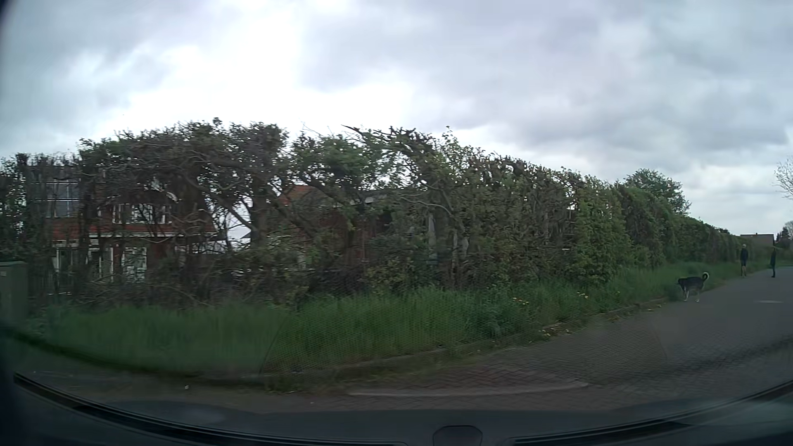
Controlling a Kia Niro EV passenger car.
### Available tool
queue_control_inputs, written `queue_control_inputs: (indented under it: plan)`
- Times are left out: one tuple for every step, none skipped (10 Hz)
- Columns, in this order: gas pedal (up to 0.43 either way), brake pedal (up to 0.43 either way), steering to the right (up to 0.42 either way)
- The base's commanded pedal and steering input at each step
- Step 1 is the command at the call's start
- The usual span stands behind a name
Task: Follow the waypoints while adhering to traffic rules and regulations
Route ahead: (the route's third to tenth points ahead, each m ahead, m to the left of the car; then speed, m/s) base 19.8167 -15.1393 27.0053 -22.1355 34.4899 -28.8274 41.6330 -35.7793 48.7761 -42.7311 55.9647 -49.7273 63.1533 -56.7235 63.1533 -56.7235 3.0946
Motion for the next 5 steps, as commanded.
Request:
queue_control_inputs:
  plan:
    - [0.0, 0.043, 0.476]
    - [0.0, 0.073, 0.479]
    - [0.0, 0.085, 0.482]
    - [0.0, 0.098, 0.486]
    - [0.0, 0.134, 0.493]
